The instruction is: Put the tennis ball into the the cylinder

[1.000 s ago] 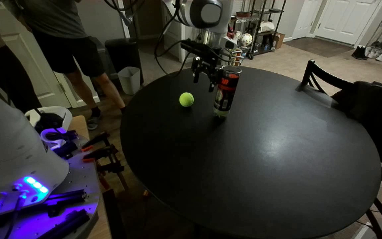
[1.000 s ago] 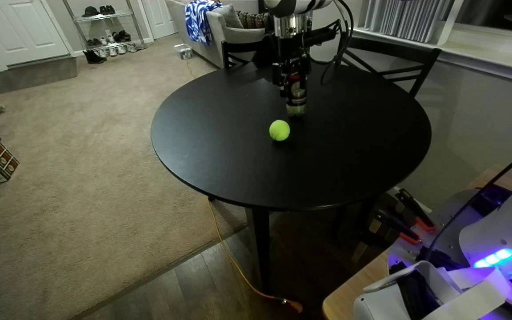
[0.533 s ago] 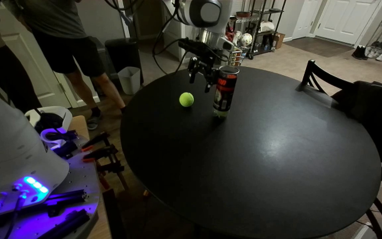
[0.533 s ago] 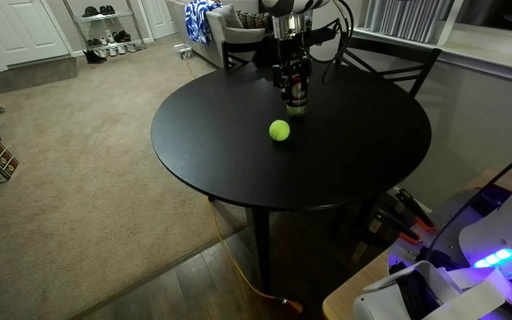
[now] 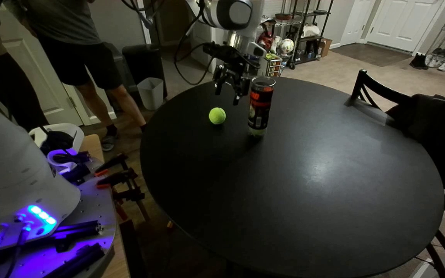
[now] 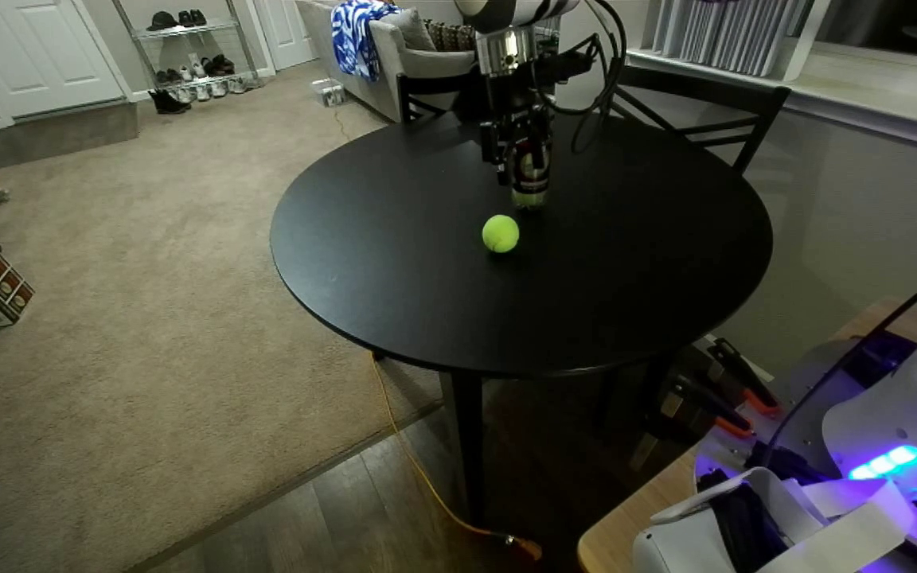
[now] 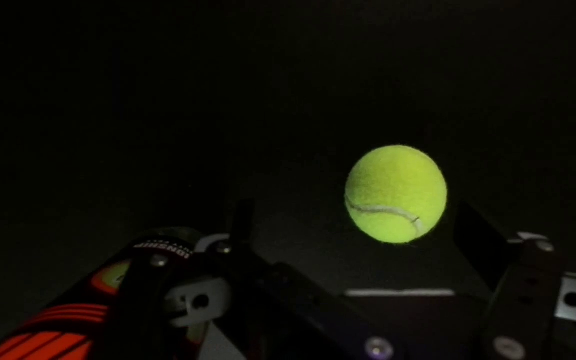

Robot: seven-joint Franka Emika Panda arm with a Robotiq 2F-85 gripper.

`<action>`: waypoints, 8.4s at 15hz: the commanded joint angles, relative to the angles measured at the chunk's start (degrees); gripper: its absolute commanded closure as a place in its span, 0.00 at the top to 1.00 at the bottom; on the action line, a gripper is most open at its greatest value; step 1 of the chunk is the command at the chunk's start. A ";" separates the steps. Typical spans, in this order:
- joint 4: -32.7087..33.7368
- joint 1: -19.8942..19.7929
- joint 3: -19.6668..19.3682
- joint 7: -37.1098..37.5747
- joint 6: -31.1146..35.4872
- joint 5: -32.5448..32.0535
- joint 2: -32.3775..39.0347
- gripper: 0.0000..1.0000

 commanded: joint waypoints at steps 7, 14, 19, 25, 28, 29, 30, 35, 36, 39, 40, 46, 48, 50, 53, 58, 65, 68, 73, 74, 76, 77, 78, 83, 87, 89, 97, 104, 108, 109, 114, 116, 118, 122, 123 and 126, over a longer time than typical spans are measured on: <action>-3.72 4.67 1.27 3.82 -1.03 -2.31 -2.09 1.00; -7.28 4.70 1.81 2.61 6.84 -1.52 -1.98 1.00; -10.01 4.66 1.73 2.70 11.77 -1.62 -2.41 1.00; -12.01 4.53 1.40 2.72 15.81 -2.12 -2.57 1.00; -11.96 4.43 1.35 2.59 16.40 -2.28 -2.35 1.00; -11.88 4.43 1.30 2.61 16.47 -2.36 -2.26 1.00; -11.76 4.38 1.26 2.46 16.59 -2.40 -2.11 1.00; -10.09 3.85 0.62 2.13 14.79 -2.37 -0.39 1.00; -9.68 3.60 0.45 1.96 14.41 -2.25 0.09 1.00; -8.81 3.12 0.00 1.85 13.44 -2.30 1.05 1.00; -8.48 2.98 0.00 1.75 13.13 -2.31 1.38 1.00; -4.33 3.10 0.31 1.25 8.79 -2.63 3.96 1.00; -2.07 3.04 0.56 0.86 5.98 -2.69 5.13 1.00; -0.19 2.84 0.79 0.40 4.05 -2.49 6.13 1.00; 1.56 2.56 1.09 -0.29 3.91 -2.05 7.45 1.00; 2.58 2.32 1.39 -0.37 5.64 -1.55 9.47 1.00; 5.16 1.01 1.21 -2.34 5.14 -1.79 11.94 1.00; 7.76 0.85 1.40 -3.59 4.62 -1.92 13.98 1.00; 10.18 1.32 1.65 -3.16 3.23 -1.72 16.21 1.00; 9.90 1.59 1.52 -2.55 2.86 -1.88 15.96 1.00; 8.13 2.43 1.01 -0.51 1.85 -2.28 14.23 1.00; 6.86 2.80 0.86 0.45 1.46 -2.37 12.89 1.00; 6.36 3.15 0.72 1.27 0.92 -2.51 12.20 1.00; 5.10 3.45 0.81 2.92 -0.91 -2.01 9.74 1.00; 4.27 2.43 1.00 1.67 -0.79 -1.30 9.61 1.00; 4.22 2.17 0.93 1.26 -0.92 -1.32 9.88 1.00; 4.62 1.36 0.94 0.55 -0.86 -1.19 10.39 1.00; 5.92 0.71 1.42 -0.53 -1.00 -0.50 12.31 1.00; 6.26 0.52 1.58 -0.84 -1.08 -0.40 13.31 1.00; 6.39 0.52 1.61 -0.88 -1.10 -0.41 13.56 1.00; 6.50 0.63 1.66 -0.68 -1.02 -0.47 13.98 0.67; 6.28 0.71 1.65 -0.48 -0.91 -0.52 13.75 0.53; 6.18 0.77 1.64 -0.39 -0.79 -0.57 13.58 0.44; 4.81 1.70 1.44 0.96 -0.49 -1.30 11.85 0.43; 3.87 2.44 1.28 1.97 -0.30 -1.87 10.63 0.43; 1.88 4.25 1.09 3.92 -0.22 -2.87 7.06 0.43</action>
